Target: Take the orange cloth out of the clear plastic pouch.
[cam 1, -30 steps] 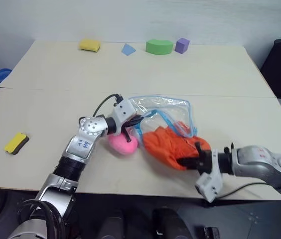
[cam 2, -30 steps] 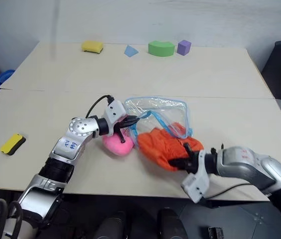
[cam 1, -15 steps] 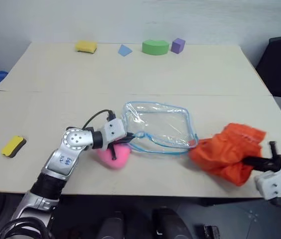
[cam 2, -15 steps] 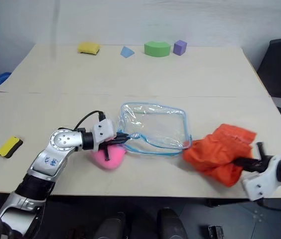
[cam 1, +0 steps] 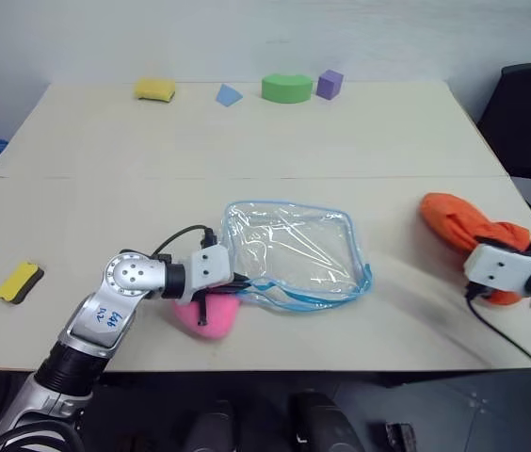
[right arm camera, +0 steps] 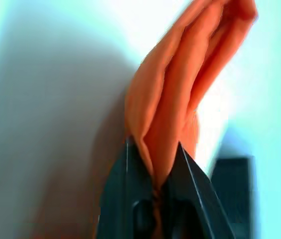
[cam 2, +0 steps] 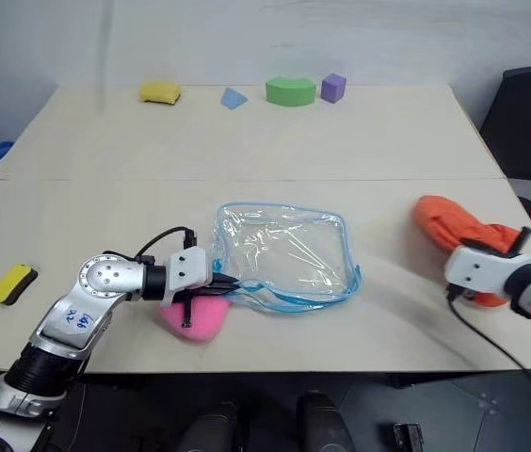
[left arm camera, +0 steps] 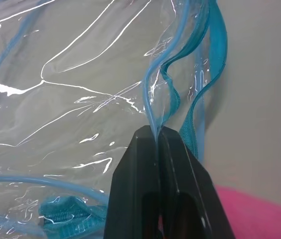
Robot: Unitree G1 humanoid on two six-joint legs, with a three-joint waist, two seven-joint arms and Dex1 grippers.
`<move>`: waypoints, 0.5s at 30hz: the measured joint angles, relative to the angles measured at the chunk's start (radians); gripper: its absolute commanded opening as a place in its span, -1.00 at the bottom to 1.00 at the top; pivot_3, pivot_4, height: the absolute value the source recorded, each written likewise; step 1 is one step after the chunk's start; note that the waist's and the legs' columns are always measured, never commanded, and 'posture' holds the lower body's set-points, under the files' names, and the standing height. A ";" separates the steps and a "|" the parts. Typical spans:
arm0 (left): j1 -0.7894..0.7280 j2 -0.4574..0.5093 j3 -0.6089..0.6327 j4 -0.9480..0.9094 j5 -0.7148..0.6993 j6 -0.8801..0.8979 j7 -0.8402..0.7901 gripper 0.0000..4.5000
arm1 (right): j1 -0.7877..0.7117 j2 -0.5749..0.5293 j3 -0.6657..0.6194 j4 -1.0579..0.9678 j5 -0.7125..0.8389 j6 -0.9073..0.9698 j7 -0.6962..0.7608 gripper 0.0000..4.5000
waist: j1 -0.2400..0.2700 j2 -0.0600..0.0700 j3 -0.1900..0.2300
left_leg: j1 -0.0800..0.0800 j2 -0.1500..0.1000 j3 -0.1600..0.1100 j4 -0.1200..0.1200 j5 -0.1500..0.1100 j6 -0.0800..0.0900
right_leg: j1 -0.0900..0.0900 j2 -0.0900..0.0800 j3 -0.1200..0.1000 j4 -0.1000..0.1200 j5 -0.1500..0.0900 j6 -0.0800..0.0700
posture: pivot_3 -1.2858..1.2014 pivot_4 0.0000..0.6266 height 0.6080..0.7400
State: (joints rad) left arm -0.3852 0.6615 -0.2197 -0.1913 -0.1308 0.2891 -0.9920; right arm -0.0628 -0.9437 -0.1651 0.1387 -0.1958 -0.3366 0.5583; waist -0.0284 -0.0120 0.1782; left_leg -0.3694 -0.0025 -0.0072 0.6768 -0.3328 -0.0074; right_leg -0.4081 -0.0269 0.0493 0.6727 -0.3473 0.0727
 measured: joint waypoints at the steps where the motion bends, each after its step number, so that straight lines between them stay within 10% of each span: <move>1: 0.000 -0.009 0.006 -0.005 -0.010 0.018 0.002 -1.00 | 0.010 0.019 0.018 -0.030 0.019 0.015 0.020 -0.99 | 0.001 0.000 0.000 | 0.000 0.000 0.000 0.000 0.000 0.000 | 0.000 0.000 0.000 0.000 0.000 0.000 | 0.03 -0.52 1.00; 7: -0.005 -0.052 0.054 -0.033 -0.089 0.176 0.046 -1.00 | 0.031 0.056 0.081 -0.090 0.039 0.102 0.071 -0.73 | 0.007 0.000 0.000 | -0.001 -0.001 0.000 0.002 -0.001 0.001 | 0.000 -0.001 0.000 0.000 0.000 0.000 | 0.03 -0.52 1.00; 15: -0.008 -0.059 0.150 -0.117 -0.231 0.350 0.077 0.13 | 0.080 0.066 -0.030 -0.195 0.277 0.360 0.181 0.47 | 0.007 0.000 0.000 | -0.001 -0.001 -0.001 0.002 -0.001 0.001 | 0.000 -0.001 0.000 0.000 0.000 0.000 | 0.03 -0.52 1.00</move>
State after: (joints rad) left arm -0.3930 0.6028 -0.0696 -0.3082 -0.3617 0.6387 -0.9155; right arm 0.0177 -0.8777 -0.1949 -0.0568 0.0811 0.0238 0.7396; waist -0.0210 -0.0121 0.1782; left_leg -0.3705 -0.0030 -0.0081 0.6790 -0.3334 -0.0066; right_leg -0.4079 -0.0280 0.0490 0.6731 -0.3473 0.0728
